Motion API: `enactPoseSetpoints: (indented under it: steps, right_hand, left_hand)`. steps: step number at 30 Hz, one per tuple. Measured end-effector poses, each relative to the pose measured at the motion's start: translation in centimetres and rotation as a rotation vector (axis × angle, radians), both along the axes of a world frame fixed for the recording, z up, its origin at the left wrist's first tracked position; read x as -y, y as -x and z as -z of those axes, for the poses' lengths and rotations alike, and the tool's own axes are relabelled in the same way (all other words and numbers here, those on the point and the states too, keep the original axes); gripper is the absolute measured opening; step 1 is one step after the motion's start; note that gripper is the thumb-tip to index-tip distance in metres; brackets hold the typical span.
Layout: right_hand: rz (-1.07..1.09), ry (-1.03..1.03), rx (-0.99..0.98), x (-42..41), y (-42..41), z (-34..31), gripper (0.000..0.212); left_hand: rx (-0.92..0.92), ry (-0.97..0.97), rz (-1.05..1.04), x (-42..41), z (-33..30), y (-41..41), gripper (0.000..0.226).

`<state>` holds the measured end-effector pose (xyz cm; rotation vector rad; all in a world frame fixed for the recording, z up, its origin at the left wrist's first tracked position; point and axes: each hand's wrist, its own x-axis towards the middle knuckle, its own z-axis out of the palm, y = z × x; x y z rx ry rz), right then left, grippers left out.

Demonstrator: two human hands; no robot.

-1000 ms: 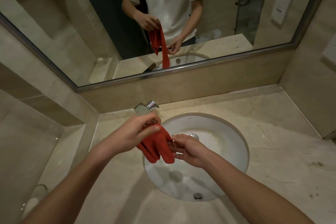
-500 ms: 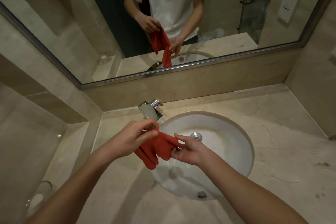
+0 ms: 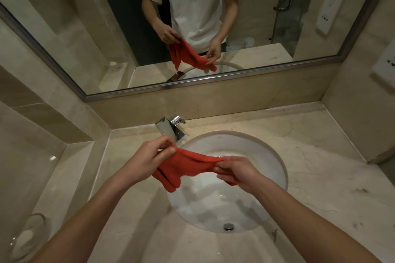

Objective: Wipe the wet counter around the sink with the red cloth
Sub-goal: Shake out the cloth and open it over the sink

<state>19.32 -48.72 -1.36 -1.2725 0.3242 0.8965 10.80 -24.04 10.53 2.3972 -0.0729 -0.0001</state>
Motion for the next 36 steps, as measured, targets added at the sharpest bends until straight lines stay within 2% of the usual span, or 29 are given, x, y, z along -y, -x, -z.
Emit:
enactPoseSetpoints:
  steps: [2, 4, 7, 9, 12, 14, 18, 21, 26, 28, 31, 36]
  right_hand:
    - [-0.146, 0.224, 0.32, 0.7, 0.0, -0.3, 0.015]
    - [-0.238, 0.436, 0.635, 1.3, -0.1, -0.5, 0.015]
    - [-0.244, 0.513, 0.839, 1.8, 0.2, -1.0, 0.026]
    - [-0.163, 0.397, 0.761, 1.7, 0.1, -1.3, 0.023]
    - [-0.058, 0.16, 0.458, 0.9, 0.2, -2.0, 0.017]
    - [-0.044, 0.071, 0.312, 0.9, 0.1, -2.6, 0.014]
    - [-0.032, -0.081, 0.087, 1.1, -0.1, -3.3, 0.026]
    - [0.066, -0.114, 0.005, 0.8, -0.3, -3.6, 0.024]
    - [0.196, 0.016, 0.063, 0.5, -0.5, -2.9, 0.031]
    - [0.245, 0.007, 0.081, 0.6, -0.2, -2.7, 0.026]
    - [0.323, 0.02, 0.09, 0.7, 0.1, -1.9, 0.019]
    - [0.247, 0.294, 0.234, 0.1, 0.7, -0.4, 0.004]
  left_hand:
    - [0.017, 0.01, -0.027, -0.2, -0.3, -0.4, 0.007]
    - [0.024, 0.003, -0.053, -0.5, -0.6, -0.6, 0.007]
    - [0.015, 0.015, -0.095, -0.5, -0.5, -0.5, 0.015]
    - [-0.011, 0.062, -0.128, -0.2, -0.3, -0.3, 0.016]
    - [-0.077, 0.206, -0.159, 0.1, -0.2, -0.1, 0.011]
    - [-0.071, 0.23, -0.157, 0.2, -0.2, -0.2, 0.017]
    - [-0.084, 0.291, -0.172, 0.1, 0.4, -0.3, 0.016]
    - [-0.146, 0.331, -0.133, 0.2, 1.3, -0.1, 0.012]
    - [-0.211, 0.474, -0.213, 1.1, 2.7, -0.2, 0.013]
    - [-0.192, 0.388, -0.297, 1.3, 3.2, -0.5, 0.014]
    - [-0.127, 0.089, -0.33, 1.6, 3.9, -1.0, 0.015]
    - [-0.09, -0.33, -0.258, 2.5, 4.2, -1.7, 0.01]
